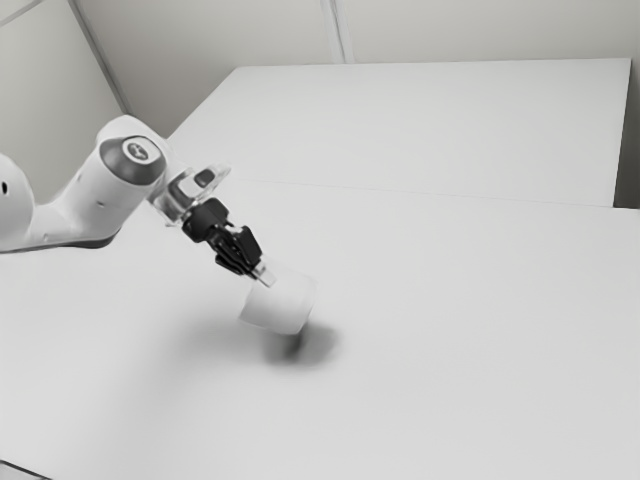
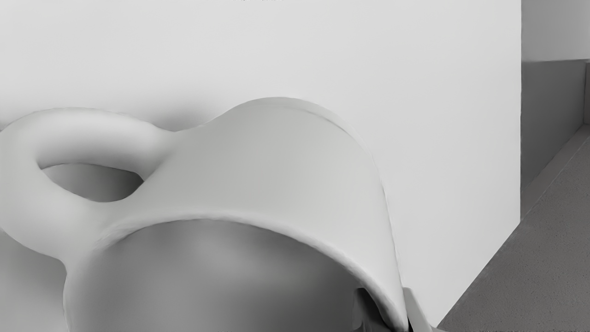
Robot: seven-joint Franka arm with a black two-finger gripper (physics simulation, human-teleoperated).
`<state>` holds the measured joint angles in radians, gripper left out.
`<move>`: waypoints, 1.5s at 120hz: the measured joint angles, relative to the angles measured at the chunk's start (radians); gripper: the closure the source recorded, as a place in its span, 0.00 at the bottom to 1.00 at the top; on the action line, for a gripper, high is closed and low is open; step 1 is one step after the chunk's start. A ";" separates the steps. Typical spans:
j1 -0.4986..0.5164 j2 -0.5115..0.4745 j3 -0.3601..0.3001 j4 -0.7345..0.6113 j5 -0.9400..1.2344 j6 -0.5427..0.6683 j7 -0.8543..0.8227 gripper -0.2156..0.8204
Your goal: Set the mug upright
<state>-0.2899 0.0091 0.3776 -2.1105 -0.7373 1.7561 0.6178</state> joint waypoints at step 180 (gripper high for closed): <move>-0.079 0.116 -0.310 0.131 0.975 0.065 -0.549 0.97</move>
<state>-0.3692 0.1255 0.0674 -1.9798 0.2381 1.8207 0.0685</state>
